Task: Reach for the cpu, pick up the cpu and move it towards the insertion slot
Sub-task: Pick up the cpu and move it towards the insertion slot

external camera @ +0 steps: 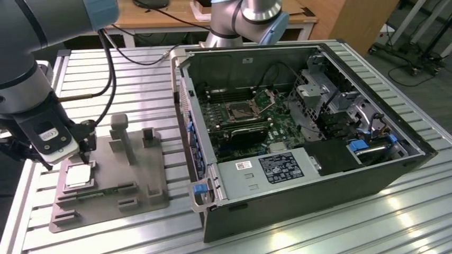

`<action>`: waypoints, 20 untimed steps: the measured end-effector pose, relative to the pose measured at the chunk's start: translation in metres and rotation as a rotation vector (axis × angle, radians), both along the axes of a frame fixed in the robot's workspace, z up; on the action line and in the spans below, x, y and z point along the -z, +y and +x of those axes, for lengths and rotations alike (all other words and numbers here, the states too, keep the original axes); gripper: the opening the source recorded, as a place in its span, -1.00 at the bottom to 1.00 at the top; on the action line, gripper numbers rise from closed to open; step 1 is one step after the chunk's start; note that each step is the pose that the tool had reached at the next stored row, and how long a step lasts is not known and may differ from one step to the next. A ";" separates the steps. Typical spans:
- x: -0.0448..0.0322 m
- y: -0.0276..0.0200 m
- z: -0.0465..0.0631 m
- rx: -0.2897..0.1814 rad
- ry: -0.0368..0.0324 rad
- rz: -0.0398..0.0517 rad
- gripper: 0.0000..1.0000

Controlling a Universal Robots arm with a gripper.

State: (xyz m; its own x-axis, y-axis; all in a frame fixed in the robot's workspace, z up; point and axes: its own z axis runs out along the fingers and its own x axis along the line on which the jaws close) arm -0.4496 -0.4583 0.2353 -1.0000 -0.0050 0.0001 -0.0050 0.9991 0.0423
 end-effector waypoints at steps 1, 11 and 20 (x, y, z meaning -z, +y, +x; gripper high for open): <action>0.0018 0.0000 0.000 0.000 0.0000 0.0013 0.33; 0.0169 -0.0013 0.001 0.000 0.0001 0.0066 0.33; 0.0172 -0.0013 0.001 0.000 0.0000 0.0067 0.33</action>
State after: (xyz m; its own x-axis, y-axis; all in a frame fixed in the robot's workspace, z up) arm -0.4482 -0.4597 0.2181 -1.0000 -0.0050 0.0000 -0.0050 0.9988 0.0490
